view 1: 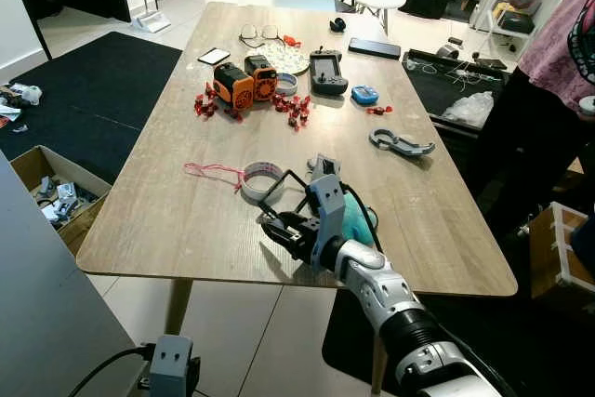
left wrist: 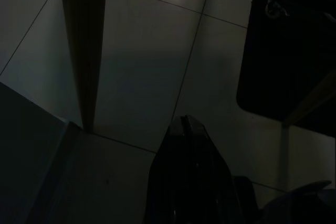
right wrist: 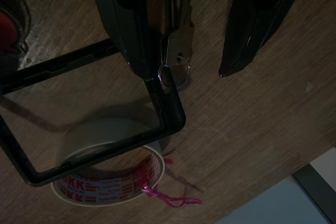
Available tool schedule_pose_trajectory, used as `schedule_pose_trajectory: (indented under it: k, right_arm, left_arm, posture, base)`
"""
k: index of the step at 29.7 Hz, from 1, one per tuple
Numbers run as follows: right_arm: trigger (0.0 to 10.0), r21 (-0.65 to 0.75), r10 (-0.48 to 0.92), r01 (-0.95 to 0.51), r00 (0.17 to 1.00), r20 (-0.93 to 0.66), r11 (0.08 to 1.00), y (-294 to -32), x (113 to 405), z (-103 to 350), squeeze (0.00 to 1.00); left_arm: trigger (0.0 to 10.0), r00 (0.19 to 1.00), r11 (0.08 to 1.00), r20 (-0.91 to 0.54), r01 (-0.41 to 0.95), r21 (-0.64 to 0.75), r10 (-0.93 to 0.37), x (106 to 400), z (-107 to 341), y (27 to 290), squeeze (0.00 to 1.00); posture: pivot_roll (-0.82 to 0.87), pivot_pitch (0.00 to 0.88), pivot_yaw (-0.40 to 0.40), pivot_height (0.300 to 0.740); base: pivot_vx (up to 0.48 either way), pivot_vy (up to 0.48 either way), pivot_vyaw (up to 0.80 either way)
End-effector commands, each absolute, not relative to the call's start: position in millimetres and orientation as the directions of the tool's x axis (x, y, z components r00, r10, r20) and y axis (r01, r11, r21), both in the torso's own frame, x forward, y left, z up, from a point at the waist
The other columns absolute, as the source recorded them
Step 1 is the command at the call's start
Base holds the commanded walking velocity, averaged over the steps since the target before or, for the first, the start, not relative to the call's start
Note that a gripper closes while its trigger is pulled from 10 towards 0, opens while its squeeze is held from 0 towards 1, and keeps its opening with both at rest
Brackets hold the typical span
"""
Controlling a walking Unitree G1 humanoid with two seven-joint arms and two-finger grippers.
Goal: Hang keys on a hook
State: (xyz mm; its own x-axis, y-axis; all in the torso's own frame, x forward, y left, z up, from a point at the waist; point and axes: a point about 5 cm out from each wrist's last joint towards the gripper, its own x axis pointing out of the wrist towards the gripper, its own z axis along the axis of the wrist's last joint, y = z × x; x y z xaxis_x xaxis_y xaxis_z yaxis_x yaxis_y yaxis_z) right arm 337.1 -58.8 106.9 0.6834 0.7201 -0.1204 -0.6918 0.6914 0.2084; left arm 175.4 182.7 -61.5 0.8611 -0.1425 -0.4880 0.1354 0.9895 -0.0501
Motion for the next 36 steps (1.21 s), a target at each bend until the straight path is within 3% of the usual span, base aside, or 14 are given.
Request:
schedule_pose_trajectory:
  k: [1,2,4,5,7,8,36]
  right_arm:
    - [6.4,0.223,0.722,-0.689,0.678,-0.138,0.690,-60,336,102,0.00]
    - [4.9,0.225,0.723,-0.689,0.677,-0.138,0.689,-60,335,102,0.00]
    - [4.8,0.226,0.723,-0.689,0.677,-0.139,0.688,-60,335,102,0.00]
    - [5.2,0.226,0.724,-0.690,0.676,-0.139,0.688,-60,335,101,0.00]
    - [7.6,0.226,0.724,-0.690,0.675,-0.142,0.688,-60,335,101,0.00]
    - [10.0,0.224,0.723,-0.690,0.675,-0.146,0.689,-60,335,100,0.00]
    - [10.0,0.200,0.660,-0.632,0.739,-0.134,0.749,-61,347,104,0.00]
  left_arm:
    - [10.0,0.845,0.989,-0.515,0.140,-0.047,-0.144,168,-66,184,0.00]
    - [10.0,0.845,0.989,-0.515,0.140,-0.047,-0.144,168,-66,184,0.00]
    - [10.0,0.845,0.989,-0.515,0.141,-0.047,-0.145,168,-66,184,0.00]
    - [10.0,0.845,0.989,-0.514,0.141,-0.047,-0.145,168,-66,184,0.00]
    - [10.0,0.845,0.989,-0.514,0.142,-0.047,-0.146,168,-66,184,0.00]
    - [10.0,0.846,0.989,-0.514,0.142,-0.047,-0.146,168,-65,184,0.00]
    - [10.0,0.846,0.989,-0.513,0.141,-0.046,-0.144,167,-66,184,0.00]
  posture:
    - [0.07,0.094,-0.069,0.740]
    - [0.07,0.094,-0.069,0.740]
    - [0.07,0.091,-0.069,0.740]
    - [0.06,0.091,-0.069,0.740]
    - [0.07,0.090,-0.069,0.740]
    - [0.07,0.090,-0.069,0.740]
    - [0.07,0.098,-0.072,0.740]
  base:
    - [0.000,0.000,0.00]
    - [0.000,0.000,0.00]
    - [0.000,0.000,0.00]
    - [0.000,0.000,0.00]
    - [0.000,0.000,0.00]
    - [0.000,0.000,0.00]
    - [0.000,0.000,0.00]
